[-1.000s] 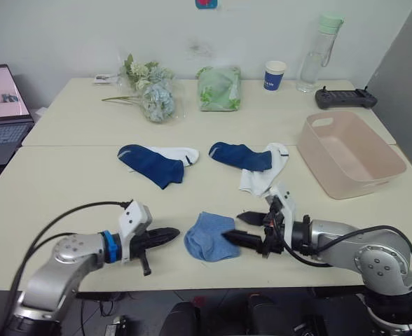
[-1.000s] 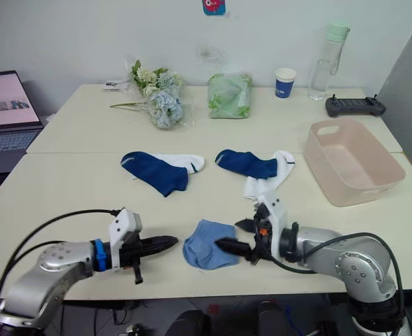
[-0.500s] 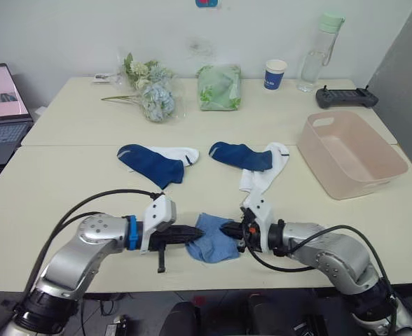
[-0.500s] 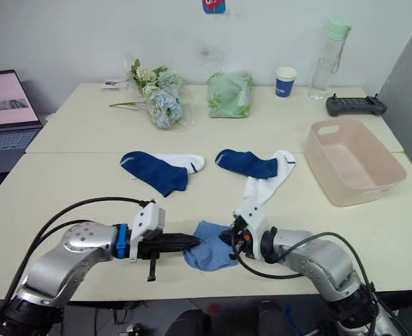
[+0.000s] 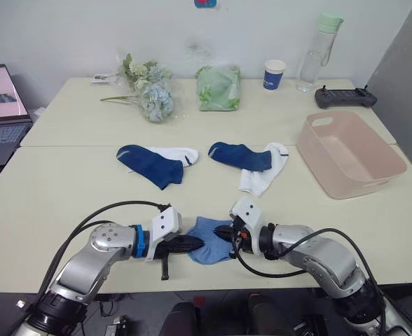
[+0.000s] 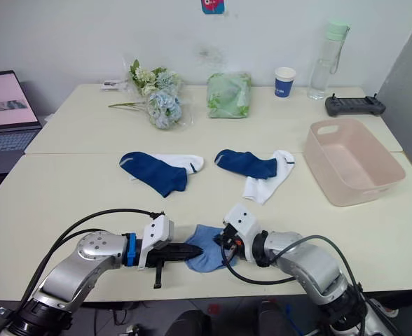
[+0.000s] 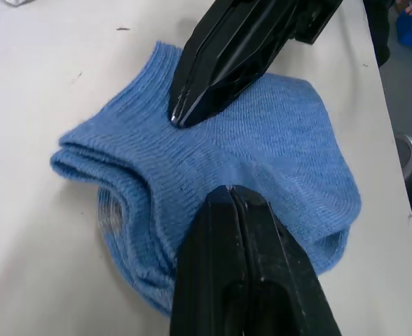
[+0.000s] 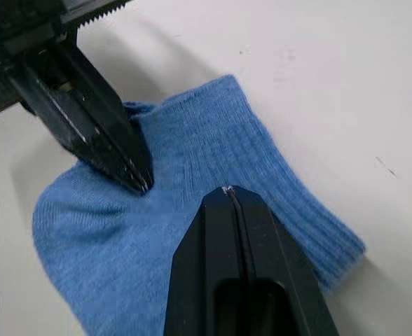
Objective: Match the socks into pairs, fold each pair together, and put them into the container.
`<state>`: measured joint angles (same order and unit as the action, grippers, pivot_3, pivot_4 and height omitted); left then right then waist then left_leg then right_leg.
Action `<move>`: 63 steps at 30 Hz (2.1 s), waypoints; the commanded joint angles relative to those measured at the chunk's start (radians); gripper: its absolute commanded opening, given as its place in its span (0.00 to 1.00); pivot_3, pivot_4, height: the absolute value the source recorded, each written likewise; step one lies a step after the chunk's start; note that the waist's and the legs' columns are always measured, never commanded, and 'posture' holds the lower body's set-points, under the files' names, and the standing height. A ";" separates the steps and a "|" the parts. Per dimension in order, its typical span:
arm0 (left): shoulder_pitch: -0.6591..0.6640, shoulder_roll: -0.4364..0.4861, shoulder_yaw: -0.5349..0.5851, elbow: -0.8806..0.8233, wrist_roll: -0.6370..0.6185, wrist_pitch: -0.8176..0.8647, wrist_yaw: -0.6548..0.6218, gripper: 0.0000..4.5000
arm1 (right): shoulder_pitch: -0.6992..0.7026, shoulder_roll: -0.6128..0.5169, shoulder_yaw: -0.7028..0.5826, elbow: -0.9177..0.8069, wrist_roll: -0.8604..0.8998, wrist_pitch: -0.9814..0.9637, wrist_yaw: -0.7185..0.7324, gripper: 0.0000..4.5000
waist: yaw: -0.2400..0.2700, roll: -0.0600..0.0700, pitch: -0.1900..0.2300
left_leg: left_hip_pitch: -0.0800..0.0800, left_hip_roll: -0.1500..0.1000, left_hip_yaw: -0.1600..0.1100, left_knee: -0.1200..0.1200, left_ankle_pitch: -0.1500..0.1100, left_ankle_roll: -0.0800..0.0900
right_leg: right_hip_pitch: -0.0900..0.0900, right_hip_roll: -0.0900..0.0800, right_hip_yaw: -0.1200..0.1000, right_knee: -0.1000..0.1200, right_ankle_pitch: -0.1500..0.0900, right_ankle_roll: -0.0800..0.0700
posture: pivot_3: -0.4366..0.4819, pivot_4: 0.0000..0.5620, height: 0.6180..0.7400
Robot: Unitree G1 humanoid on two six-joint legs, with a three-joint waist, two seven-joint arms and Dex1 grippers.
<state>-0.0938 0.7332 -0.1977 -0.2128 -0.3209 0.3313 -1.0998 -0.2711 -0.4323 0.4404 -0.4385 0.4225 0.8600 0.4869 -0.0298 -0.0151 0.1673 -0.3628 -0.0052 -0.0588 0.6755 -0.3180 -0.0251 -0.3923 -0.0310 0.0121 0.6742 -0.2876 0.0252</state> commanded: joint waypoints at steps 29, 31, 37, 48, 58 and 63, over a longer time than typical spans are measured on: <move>-0.170 -0.052 0.001 0.084 -0.050 0.179 0.004 0.00 | 0.017 -0.131 0.045 -0.109 -0.037 -0.012 0.190 0.00 | 0.001 -0.001 0.001 | -0.002 -0.001 -0.004 0.001 0.000 0.000 | 0.000 0.000 -0.004 0.000 0.000 0.000 | 0.48 0.27 1.00; -0.169 -0.046 0.008 0.114 -0.028 0.157 0.014 0.00 | 0.048 -0.160 0.032 -0.129 -0.036 0.000 0.192 0.00 | 0.002 -0.001 0.001 | -0.002 -0.001 -0.004 0.001 0.000 0.000 | 0.001 0.000 -0.004 0.000 0.000 0.000 | 0.48 0.27 1.00; -0.144 -0.015 0.051 0.131 -0.049 0.109 -0.037 0.00 | 0.121 -0.213 -0.039 -0.190 -0.006 -0.027 0.222 0.00 | 0.002 -0.001 0.001 | 0.000 -0.001 -0.005 0.001 0.000 0.000 | 0.003 0.000 -0.005 0.000 0.000 0.000 | 0.48 0.27 1.00; -0.120 0.022 0.111 0.019 -0.120 0.122 -0.083 0.00 | 0.185 -0.206 -0.174 -0.281 0.066 -0.009 0.187 0.00 | 0.004 -0.001 0.001 | -0.001 -0.001 -0.005 0.001 0.000 0.000 | 0.003 -0.001 -0.005 0.000 0.000 0.000 | 0.48 0.27 1.00; -0.116 0.048 0.062 -0.006 -0.119 0.123 -0.150 0.00 | 0.200 -0.209 -0.199 -0.297 0.059 -0.008 0.148 0.00 | 0.001 -0.001 0.001 | -0.001 -0.001 -0.005 0.001 0.000 0.000 | 0.003 -0.001 -0.006 -0.001 0.000 0.000 | 0.48 0.27 1.00; -0.113 0.024 0.028 -0.013 -0.108 0.121 -0.133 0.00 | 0.192 -0.199 -0.200 -0.303 0.065 0.011 0.119 0.00 | 0.003 -0.001 0.002 | -0.001 -0.001 -0.005 0.001 0.000 0.000 | 0.003 -0.001 -0.005 0.000 0.000 0.000 | 0.48 0.27 1.00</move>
<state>-0.2020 0.7613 -0.1593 -0.1956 -0.4326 0.4599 -1.2335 -0.0683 -0.6353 0.2536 -0.7014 0.4839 0.8710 0.6110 -0.0271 -0.0159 0.1689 -0.3635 -0.0060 -0.0637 0.6764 -0.3178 -0.0253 -0.3896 -0.0317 0.0067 0.6740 -0.2877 0.0255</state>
